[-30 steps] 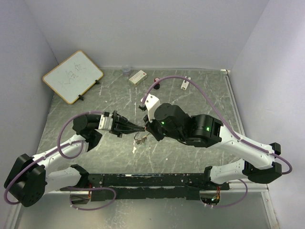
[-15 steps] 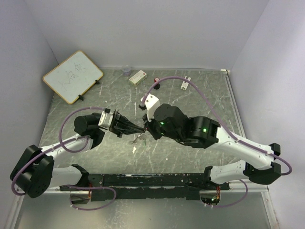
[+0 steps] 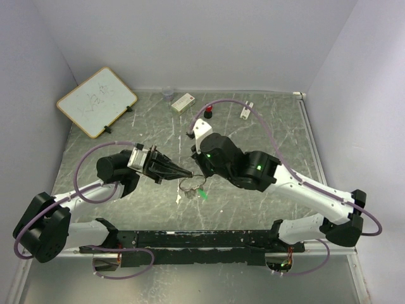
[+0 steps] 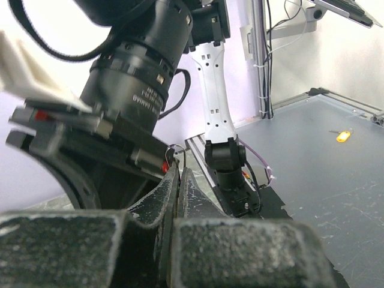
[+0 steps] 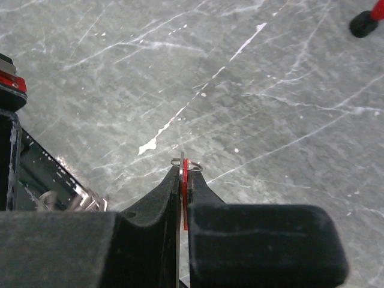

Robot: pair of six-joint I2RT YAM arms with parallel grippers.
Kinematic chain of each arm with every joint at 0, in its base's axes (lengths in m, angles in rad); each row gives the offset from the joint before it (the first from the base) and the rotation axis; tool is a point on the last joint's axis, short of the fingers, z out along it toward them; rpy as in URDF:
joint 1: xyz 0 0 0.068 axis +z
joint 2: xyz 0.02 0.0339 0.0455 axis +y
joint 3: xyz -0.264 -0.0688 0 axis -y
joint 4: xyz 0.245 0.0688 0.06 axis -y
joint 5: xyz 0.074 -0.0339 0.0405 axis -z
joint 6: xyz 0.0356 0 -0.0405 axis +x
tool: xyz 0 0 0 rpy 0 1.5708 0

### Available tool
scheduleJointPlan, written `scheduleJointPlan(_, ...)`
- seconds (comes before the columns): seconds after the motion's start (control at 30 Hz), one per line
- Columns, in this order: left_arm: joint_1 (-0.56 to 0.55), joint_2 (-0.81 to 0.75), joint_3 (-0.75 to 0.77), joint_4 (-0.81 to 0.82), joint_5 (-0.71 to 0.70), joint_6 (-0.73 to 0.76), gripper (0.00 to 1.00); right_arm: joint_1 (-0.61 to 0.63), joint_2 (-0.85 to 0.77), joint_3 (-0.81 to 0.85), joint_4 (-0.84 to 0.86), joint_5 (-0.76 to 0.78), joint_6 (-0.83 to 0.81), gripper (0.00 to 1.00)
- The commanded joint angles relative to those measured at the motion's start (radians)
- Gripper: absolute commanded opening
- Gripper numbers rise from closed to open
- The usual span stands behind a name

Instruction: Remove the keys from the keyring

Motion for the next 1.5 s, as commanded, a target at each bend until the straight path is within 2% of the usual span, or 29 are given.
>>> scheduleJointPlan(0.0,-0.006,-0.021,0.009,0.172,-0.037,0.031,0.07,-0.008,-0.079,0.024,0.027,0.181,-0.009,0.0)
scheduleJointPlan(0.1,-0.006,-0.027,-0.004,0.101,-0.052,0.084,0.07,-0.009,-0.114,0.007,0.049,0.294,-0.006,0.0)
scheduleJointPlan(0.2,-0.005,-0.034,0.002,-0.042,-0.072,0.164,0.07,-0.025,-0.137,-0.037,0.076,0.433,0.006,0.0)
scheduleJointPlan(0.27,-0.006,-0.04,0.023,-0.185,-0.105,0.242,0.07,-0.069,-0.147,-0.079,0.113,0.464,0.011,0.0)
scheduleJointPlan(0.33,-0.006,-0.051,0.051,-0.363,-0.151,0.346,0.07,-0.141,-0.159,-0.136,0.167,0.451,0.005,0.0)
scheduleJointPlan(0.43,-0.008,-0.068,0.095,-0.62,-0.264,0.474,0.07,-0.304,-0.152,-0.225,0.255,0.349,-0.003,0.0)
scheduleJointPlan(0.57,-0.011,-0.086,0.136,-0.813,-0.377,0.556,0.07,-0.473,-0.104,-0.326,0.351,0.188,0.021,0.0)
scheduleJointPlan(0.73,-0.012,-0.104,0.153,-0.887,-0.444,0.579,0.07,-0.593,0.0,-0.439,0.473,0.067,0.029,0.0)
scheduleJointPlan(0.97,-0.015,-0.109,0.156,-0.922,-0.483,0.587,0.07,-0.621,0.098,-0.448,0.514,0.001,0.057,0.0)
scheduleJointPlan(1.13,-0.015,-0.103,0.155,-0.919,-0.504,0.585,0.07,-0.633,0.182,-0.457,0.522,-0.008,0.063,0.14)
scheduleJointPlan(1.4,-0.017,-0.108,0.159,-0.934,-0.513,0.592,0.07,-0.634,0.306,-0.468,0.58,-0.016,0.072,0.17)
scheduleJointPlan(1.47,-0.016,-0.11,0.162,-0.944,-0.517,0.597,0.07,-0.633,0.306,-0.469,0.587,-0.017,0.068,0.29)
